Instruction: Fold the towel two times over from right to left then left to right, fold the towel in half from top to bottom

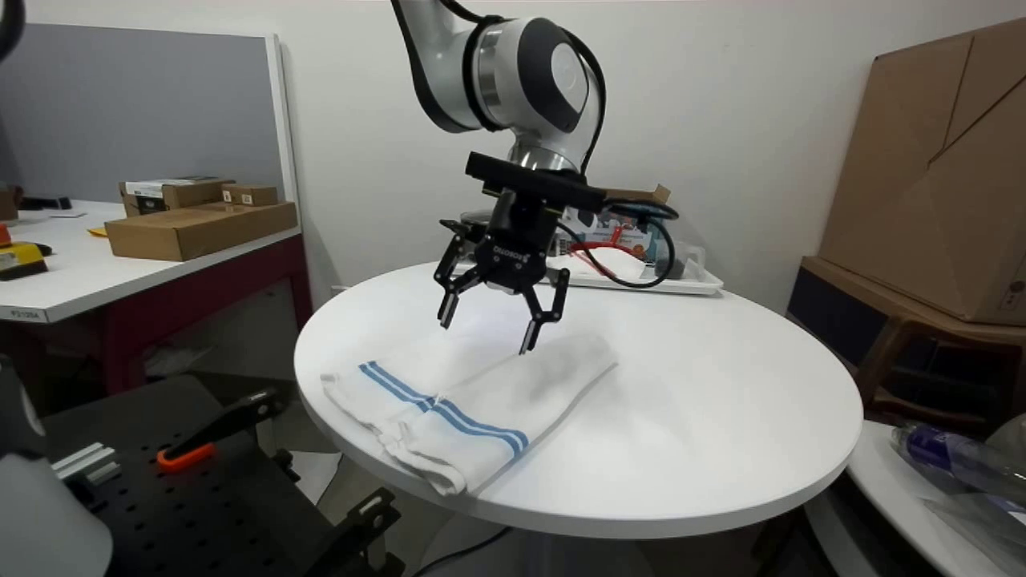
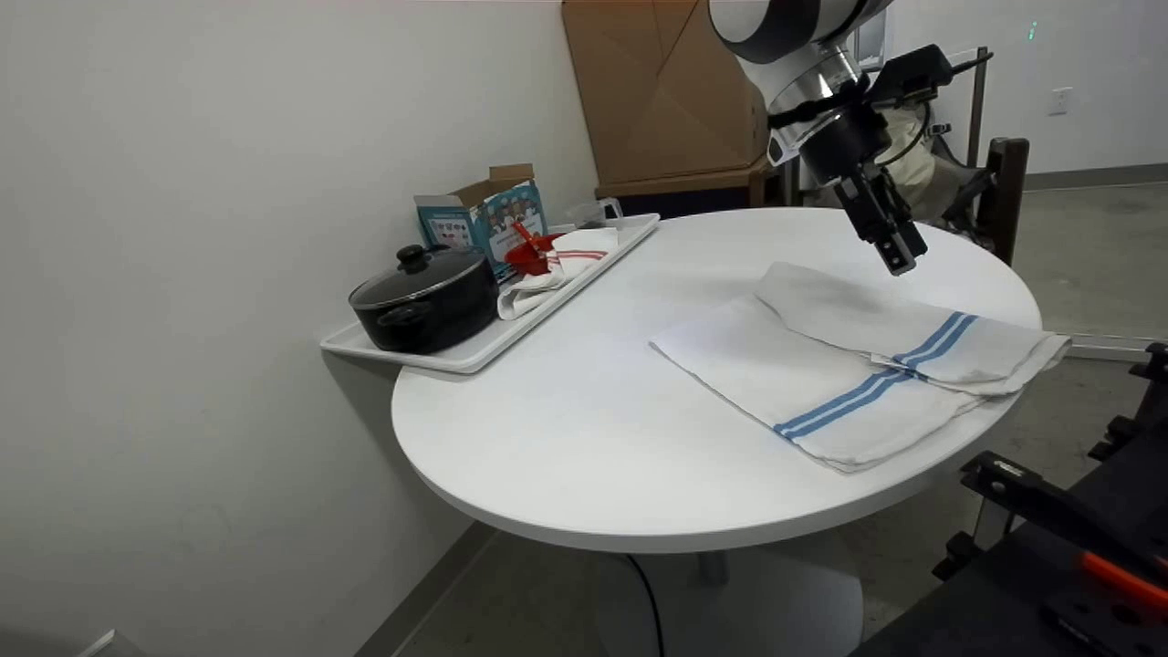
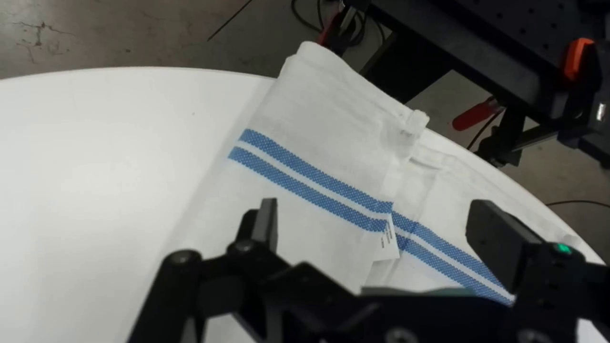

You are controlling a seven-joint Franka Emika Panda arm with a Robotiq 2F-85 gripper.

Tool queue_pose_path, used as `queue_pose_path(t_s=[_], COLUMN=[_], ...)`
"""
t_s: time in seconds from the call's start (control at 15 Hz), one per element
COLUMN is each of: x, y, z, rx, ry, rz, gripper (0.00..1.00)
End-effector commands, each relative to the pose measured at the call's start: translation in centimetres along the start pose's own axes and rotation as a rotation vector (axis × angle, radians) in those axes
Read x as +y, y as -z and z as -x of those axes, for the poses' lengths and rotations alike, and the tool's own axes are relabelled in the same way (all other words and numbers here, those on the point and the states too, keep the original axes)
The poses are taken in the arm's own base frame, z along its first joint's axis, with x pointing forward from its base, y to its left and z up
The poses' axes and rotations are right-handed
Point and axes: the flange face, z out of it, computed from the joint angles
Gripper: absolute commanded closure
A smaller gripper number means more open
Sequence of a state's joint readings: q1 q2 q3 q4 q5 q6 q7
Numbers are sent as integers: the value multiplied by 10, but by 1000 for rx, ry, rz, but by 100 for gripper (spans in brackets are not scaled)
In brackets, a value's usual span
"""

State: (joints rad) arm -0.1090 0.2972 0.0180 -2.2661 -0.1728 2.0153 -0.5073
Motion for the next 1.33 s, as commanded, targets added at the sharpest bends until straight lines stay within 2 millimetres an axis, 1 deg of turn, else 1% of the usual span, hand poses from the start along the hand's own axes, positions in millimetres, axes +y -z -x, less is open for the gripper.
queue_pose_path(t_s=[0.0, 0.13, 0.2, 0.4, 0.53, 0.87, 1.07, 1.27], x=[3, -4, -11, -43, -63, -116, -141, -164], y=[3, 3, 4, 2, 1, -10, -19, -29], z=[11, 12, 12, 8, 5, 6, 10, 9], rx=[11, 23, 35, 79, 132, 188, 230, 276], ry=[-81, -92, -88, -40, -51, -22, -8, 12], rz=[57, 96, 119, 179, 179, 184, 177, 171], gripper=[0, 0, 0, 0, 0, 0, 0, 0])
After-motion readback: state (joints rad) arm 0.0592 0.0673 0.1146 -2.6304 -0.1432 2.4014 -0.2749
